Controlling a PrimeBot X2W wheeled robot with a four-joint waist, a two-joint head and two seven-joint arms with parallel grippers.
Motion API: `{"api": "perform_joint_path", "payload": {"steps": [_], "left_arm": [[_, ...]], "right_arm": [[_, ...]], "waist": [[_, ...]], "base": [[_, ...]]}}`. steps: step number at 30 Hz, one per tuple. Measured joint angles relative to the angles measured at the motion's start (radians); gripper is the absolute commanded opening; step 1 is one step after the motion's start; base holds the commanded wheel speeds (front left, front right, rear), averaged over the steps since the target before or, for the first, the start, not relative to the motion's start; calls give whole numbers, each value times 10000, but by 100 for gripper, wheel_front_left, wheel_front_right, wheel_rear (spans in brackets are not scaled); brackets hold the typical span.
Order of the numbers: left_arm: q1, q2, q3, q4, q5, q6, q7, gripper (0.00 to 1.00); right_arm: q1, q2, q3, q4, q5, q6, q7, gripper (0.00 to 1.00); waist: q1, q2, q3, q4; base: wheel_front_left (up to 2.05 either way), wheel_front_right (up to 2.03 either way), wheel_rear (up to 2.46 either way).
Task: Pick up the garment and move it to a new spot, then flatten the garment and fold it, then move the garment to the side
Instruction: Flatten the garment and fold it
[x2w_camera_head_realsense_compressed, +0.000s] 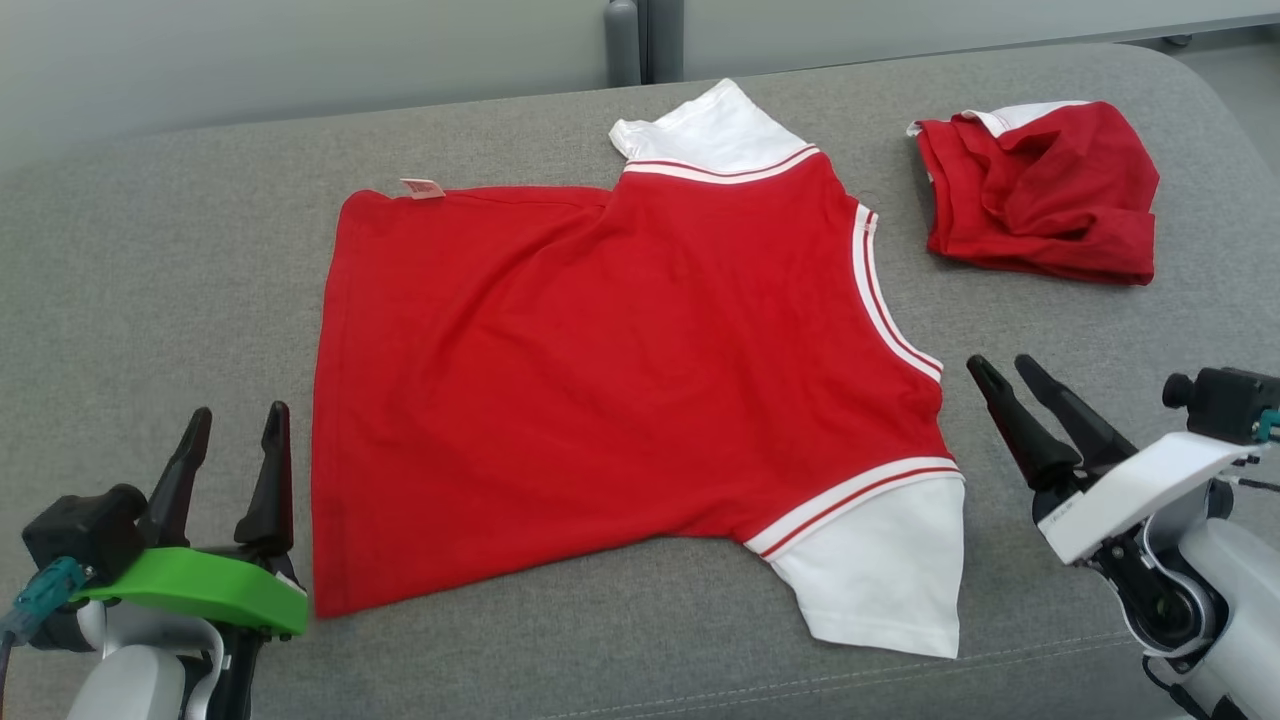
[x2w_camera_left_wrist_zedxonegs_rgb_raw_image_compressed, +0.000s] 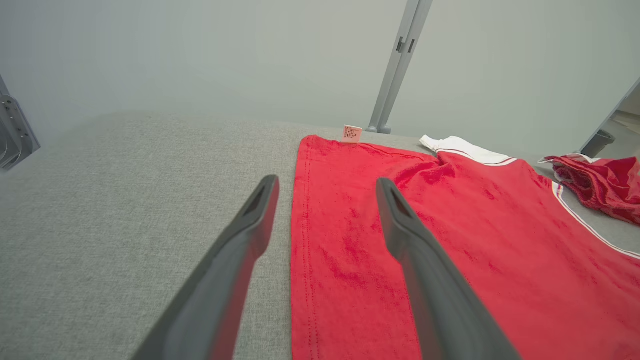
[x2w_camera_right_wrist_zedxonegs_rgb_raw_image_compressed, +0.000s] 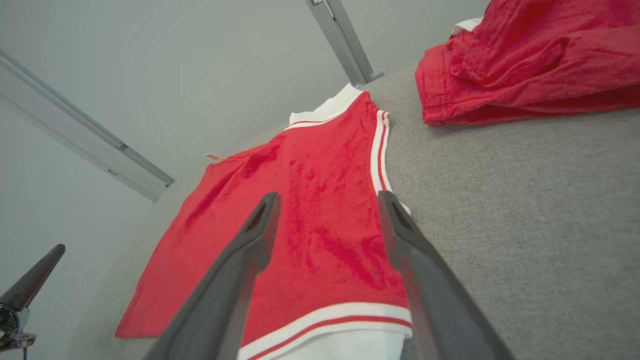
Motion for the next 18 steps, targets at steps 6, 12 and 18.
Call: {"api": "perform_joint_path", "payload": {"steps": [6,12,18], "left_arm": [[4,-259,602,-899,391,92,0,100],[17,-717,1072,-1195,541,253,-4,100],[235,-685,955,-1457,1118,253,-8,100]], "right_arm": [[-574,790,-2050,-738,-1455,-742,4,100],[-653,1607,-3534,-1258,-2531,-1271,2,100],[-389,1858,-3731,-1743,-4249,-1597,2,100]], "waist": [[0,0,-96,-42],[0,0,-202,-71],[0,0,-395,-131]], "base": [[0,0,0],[0,0,0],[0,0,0]]}}
